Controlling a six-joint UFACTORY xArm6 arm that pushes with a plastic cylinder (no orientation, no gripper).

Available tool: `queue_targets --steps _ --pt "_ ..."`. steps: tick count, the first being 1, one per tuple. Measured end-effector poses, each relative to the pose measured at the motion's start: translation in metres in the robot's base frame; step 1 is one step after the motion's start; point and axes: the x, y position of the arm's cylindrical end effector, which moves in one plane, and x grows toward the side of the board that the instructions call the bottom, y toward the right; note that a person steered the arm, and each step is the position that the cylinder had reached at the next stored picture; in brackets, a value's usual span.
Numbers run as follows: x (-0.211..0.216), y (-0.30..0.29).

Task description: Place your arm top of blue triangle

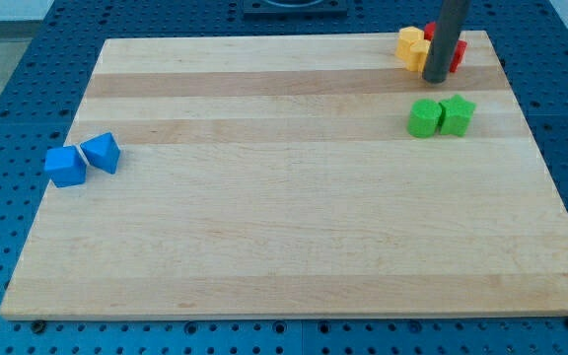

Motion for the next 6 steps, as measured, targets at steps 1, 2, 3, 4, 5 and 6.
queue_targets --steps 1,2,3,4,5,6 --pt "0.001 0.003" --pt "0.012 0.023" --pt "0.031 0.014" --pt "0.031 -0.054" --pt "0.031 -0.145" --pt "0.031 -0.247"
